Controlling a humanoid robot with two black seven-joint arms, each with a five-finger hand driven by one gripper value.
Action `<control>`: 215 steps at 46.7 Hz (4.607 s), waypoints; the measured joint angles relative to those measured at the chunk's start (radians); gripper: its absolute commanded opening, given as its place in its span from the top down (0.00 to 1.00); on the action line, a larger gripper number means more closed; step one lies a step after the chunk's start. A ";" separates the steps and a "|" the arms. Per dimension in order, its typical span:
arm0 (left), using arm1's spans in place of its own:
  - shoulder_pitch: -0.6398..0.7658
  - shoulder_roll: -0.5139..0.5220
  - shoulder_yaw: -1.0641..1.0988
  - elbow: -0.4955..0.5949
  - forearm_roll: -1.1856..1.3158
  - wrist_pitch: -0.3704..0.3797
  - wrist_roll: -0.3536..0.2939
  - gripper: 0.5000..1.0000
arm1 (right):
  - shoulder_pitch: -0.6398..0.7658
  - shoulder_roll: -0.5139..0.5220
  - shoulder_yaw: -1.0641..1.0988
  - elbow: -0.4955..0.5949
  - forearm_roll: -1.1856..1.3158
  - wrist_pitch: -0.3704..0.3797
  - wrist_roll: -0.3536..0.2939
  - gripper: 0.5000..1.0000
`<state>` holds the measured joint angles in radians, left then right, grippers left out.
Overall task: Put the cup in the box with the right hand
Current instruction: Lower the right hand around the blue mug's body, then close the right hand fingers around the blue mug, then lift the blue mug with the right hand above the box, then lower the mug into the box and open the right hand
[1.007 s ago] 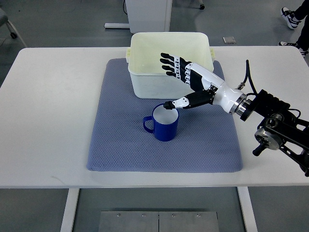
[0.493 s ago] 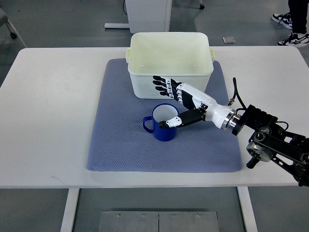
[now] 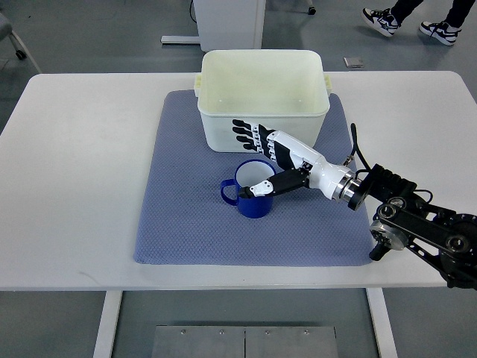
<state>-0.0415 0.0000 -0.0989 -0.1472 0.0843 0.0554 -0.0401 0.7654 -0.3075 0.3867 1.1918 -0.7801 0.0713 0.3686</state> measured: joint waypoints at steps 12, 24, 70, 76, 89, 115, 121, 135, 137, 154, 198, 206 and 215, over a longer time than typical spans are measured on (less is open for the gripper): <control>0.000 0.000 0.001 0.000 0.000 0.000 -0.001 0.00 | -0.011 0.010 -0.001 -0.033 -0.002 0.000 0.006 0.00; 0.000 0.000 0.000 0.000 0.000 0.000 0.000 0.00 | -0.025 0.022 0.000 -0.050 -0.013 0.000 0.024 0.00; 0.000 0.000 0.000 0.000 0.000 0.000 0.000 0.00 | -0.076 0.158 -0.031 -0.224 -0.008 -0.052 0.113 0.14; 0.000 0.000 0.000 0.000 0.000 0.000 0.000 0.00 | -0.077 0.169 -0.032 -0.254 -0.005 -0.054 0.134 0.34; 0.000 0.000 0.002 0.000 0.000 0.000 0.000 0.00 | -0.072 0.168 -0.068 -0.282 -0.001 -0.054 0.164 1.00; -0.001 0.000 0.001 0.000 0.000 0.000 0.000 0.00 | -0.017 0.060 -0.071 -0.225 0.019 -0.087 0.212 1.00; 0.000 0.000 0.001 0.000 0.000 0.000 0.000 0.00 | 0.008 -0.029 -0.068 -0.157 0.030 -0.086 0.208 1.00; 0.000 0.000 0.001 0.000 0.000 0.000 0.000 0.00 | 0.068 -0.183 -0.047 -0.007 0.055 -0.084 0.157 1.00; 0.000 0.000 0.001 0.000 0.000 0.000 0.000 0.00 | 0.087 -0.193 -0.041 -0.001 0.060 -0.083 0.143 1.00; 0.000 0.000 0.001 0.000 0.000 0.000 0.000 0.00 | 0.223 -0.174 0.011 -0.024 0.098 -0.083 0.016 1.00; 0.000 0.000 0.001 0.000 0.000 0.000 0.000 0.00 | 0.325 0.127 0.003 -0.424 0.097 -0.134 -0.054 1.00; 0.000 0.000 0.001 0.000 0.000 0.000 0.000 0.00 | 0.325 0.132 0.002 -0.435 0.097 -0.136 -0.054 1.00; 0.000 0.000 0.001 0.000 0.000 0.000 0.000 0.00 | 0.324 0.138 0.003 -0.437 0.099 -0.136 -0.063 1.00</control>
<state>-0.0414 0.0000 -0.0982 -0.1474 0.0844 0.0553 -0.0399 1.0892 -0.1692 0.3893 0.7547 -0.6815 -0.0646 0.3054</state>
